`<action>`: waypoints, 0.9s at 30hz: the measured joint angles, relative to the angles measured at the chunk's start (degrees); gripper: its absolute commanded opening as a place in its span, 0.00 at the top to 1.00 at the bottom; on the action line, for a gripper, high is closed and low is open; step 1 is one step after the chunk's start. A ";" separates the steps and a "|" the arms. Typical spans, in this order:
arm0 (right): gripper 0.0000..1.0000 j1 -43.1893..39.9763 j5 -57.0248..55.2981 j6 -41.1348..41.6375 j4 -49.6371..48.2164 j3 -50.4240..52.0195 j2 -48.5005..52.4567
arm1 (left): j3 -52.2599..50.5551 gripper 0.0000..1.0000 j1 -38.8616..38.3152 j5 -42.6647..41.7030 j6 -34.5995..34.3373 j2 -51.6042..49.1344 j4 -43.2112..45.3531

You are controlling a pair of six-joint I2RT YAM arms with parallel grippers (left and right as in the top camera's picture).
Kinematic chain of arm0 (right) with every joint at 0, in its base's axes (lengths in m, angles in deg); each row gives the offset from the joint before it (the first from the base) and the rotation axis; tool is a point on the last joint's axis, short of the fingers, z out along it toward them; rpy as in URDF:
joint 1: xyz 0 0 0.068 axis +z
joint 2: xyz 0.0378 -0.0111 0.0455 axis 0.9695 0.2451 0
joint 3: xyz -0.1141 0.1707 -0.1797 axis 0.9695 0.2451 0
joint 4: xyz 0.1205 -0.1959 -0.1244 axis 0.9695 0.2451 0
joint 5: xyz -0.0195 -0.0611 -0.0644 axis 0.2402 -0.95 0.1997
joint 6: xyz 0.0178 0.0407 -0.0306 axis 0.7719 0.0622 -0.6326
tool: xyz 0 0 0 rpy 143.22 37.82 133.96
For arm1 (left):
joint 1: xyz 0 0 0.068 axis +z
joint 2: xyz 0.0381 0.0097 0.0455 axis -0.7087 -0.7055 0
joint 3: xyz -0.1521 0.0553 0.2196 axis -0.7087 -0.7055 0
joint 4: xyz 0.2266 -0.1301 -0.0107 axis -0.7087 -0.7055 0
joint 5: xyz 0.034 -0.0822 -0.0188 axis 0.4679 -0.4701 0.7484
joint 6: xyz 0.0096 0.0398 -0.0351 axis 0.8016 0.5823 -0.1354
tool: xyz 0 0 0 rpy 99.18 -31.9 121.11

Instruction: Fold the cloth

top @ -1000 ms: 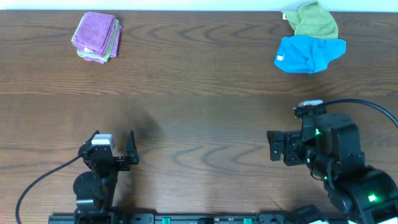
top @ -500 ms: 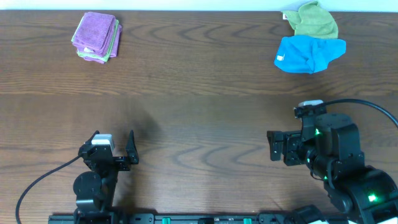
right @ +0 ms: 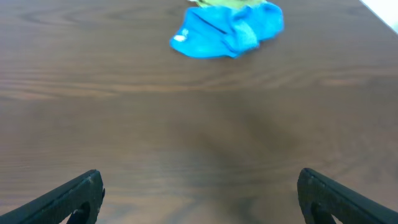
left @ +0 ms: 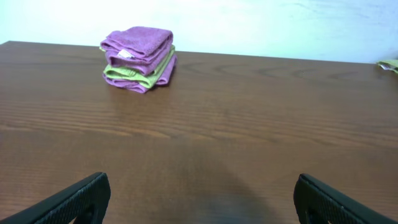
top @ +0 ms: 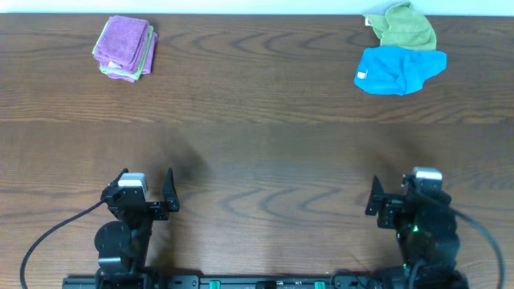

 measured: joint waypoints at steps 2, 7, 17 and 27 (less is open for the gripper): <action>0.01 -0.55 -1.11 -0.15 -0.26 3.45 -3.34 | 0.00 0.05 0.00 0.00 0.02 0.00 0.00; 0.01 -0.57 -2.82 -0.35 -0.52 9.40 -10.08 | 0.00 0.05 0.00 0.00 0.00 0.00 0.00; 0.01 -0.57 -3.45 -0.37 -0.48 14.69 -13.66 | 0.00 0.05 0.00 0.02 0.00 0.00 0.00; 0.01 -0.57 -3.45 -0.37 -0.48 14.69 -13.66 | 0.00 0.05 0.00 0.00 0.00 0.00 0.00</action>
